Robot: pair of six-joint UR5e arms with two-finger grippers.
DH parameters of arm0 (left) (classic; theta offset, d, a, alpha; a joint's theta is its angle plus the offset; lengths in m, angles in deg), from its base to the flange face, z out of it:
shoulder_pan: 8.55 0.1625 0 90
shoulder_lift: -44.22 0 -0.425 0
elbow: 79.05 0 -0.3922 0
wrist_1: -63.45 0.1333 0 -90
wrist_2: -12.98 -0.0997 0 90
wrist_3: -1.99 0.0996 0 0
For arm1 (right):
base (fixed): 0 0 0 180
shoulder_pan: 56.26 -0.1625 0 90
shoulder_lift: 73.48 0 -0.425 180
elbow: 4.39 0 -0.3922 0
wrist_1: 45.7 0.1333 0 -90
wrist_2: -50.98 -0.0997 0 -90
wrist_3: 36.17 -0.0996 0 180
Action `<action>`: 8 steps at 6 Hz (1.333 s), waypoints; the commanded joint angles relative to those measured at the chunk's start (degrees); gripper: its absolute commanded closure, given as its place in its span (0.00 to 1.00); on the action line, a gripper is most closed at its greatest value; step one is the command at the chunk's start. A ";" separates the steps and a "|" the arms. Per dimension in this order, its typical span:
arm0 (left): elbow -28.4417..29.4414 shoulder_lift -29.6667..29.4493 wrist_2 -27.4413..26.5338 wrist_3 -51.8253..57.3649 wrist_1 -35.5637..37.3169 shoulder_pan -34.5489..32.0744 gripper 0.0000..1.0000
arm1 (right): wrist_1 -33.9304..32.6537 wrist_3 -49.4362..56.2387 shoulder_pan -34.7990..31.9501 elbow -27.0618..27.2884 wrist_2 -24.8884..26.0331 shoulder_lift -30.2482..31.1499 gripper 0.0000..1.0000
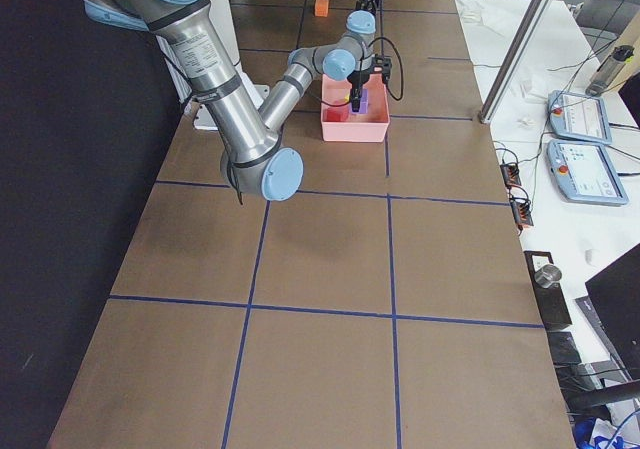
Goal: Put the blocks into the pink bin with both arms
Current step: 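Carry the purple cube into the bin with the right gripper while the left arm withdraws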
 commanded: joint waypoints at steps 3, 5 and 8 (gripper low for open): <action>-5.39 17.29 2.39 1.87 -0.68 -7.74 0.00 | -0.88 -2.14 2.65 0.12 3.58 -1.11 0.00; -4.91 29.79 2.04 -3.54 -11.48 -10.32 0.00 | -0.88 3.47 -1.38 0.38 -0.72 0.90 0.00; 5.38 40.10 -1.91 -14.57 -36.08 -10.24 0.00 | -0.88 7.63 -3.51 4.33 -1.62 6.01 0.00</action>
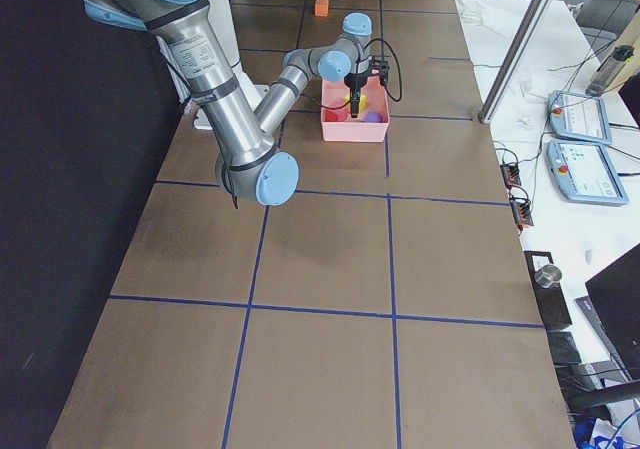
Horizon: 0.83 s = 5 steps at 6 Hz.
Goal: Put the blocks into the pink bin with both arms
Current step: 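Carry the purple cube into the bin with the right gripper while the left arm withdraws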
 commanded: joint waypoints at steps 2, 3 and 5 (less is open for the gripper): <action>4.01 3.65 -0.82 -5.41 -5.65 0.65 0.00 | 0.00 0.85 -0.49 0.91 -0.11 1.76 0.00; 4.54 3.65 -0.39 -5.68 -5.83 0.92 0.00 | 0.00 0.85 -0.49 0.91 -0.11 1.85 0.00; 5.51 3.57 -0.30 -6.39 -5.92 3.37 0.00 | 0.09 0.85 -0.49 0.92 0.07 2.38 0.00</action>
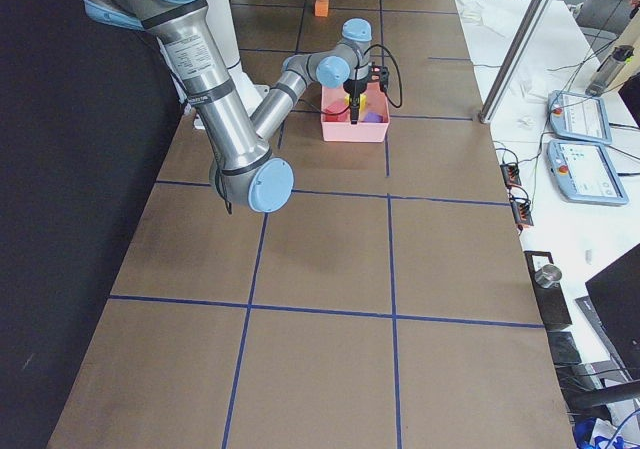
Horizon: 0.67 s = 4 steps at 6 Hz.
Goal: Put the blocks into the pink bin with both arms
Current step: 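Carry the purple cube into the bin with the right gripper while the left arm withdraws, then hold the right gripper over the bin while the left gripper reaches the orange cube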
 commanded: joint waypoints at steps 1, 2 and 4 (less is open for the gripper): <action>0.64 -0.06 0.09 -1.82 -0.05 3.87 0.00 | 0.06 0.18 -0.09 -0.04 0.17 0.30 0.00; 1.42 -0.14 0.09 -1.93 -0.14 5.29 0.00 | 0.06 0.87 -0.09 -0.04 0.26 0.74 0.00; 3.70 -1.80 0.00 -2.19 -0.05 6.61 0.00 | 0.15 0.97 -0.01 -0.04 0.61 1.18 0.00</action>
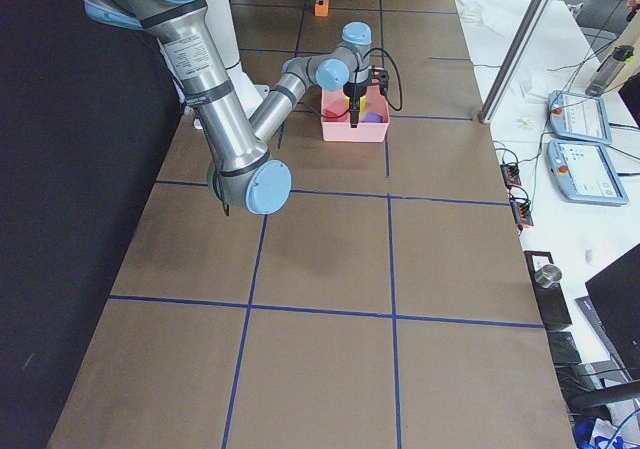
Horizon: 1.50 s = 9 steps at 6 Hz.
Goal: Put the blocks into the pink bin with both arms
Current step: 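Hold the right gripper over the bin while the left gripper reaches the orange cube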
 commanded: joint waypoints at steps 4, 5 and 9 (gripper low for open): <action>3.47 -2.49 -0.07 -0.55 -0.24 2.23 0.50 | 0.06 -0.02 0.16 0.00 0.30 0.30 0.00; 3.03 -3.01 -0.07 -0.38 -0.25 2.14 0.57 | 0.06 0.07 0.16 0.00 0.30 0.30 0.00; -7.41 -9.76 -0.15 -0.90 1.51 1.70 0.57 | -0.03 4.88 -2.64 0.87 -0.92 0.64 0.00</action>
